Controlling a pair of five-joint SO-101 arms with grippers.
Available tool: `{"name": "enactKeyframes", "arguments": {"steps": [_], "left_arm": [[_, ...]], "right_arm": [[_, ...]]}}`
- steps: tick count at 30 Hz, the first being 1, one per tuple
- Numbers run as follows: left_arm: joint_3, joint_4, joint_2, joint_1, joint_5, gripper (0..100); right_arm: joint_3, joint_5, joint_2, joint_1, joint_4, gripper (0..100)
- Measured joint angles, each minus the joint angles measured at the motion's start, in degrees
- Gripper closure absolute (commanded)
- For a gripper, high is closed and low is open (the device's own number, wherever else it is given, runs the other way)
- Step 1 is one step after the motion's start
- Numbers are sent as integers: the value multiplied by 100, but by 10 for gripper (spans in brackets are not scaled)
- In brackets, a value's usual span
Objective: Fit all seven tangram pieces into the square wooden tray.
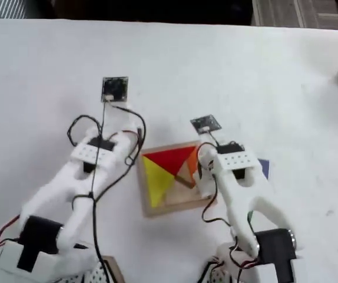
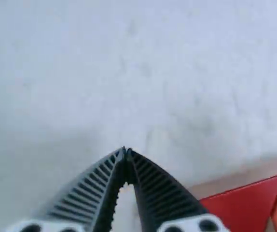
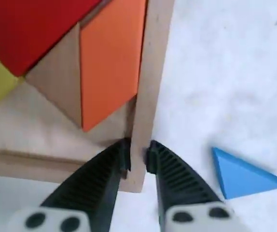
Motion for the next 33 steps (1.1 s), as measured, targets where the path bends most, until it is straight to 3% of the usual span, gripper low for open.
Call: {"name": "enactKeyframes", "arguments": {"steps": [8,12,20,26,29,33], "left_arm": [[0,0,0,0,0,977],[0,0,0,0,-44,977],[0,0,0,0,-343,977],[0,0,0,0,-343,977],[0,0,18,0,-343,977],[0,0,18,0,-352,977]], "right_arm": [[-9,-264,0,9,396,974],[-9,70,0,44,615,971],[-141,448,-378,97,1037,820],[-141,448,-1415,114,1363,803],[-141,571,-1793,527,1442,803],[-97,1486,-1952,1433,1442,801]]}}
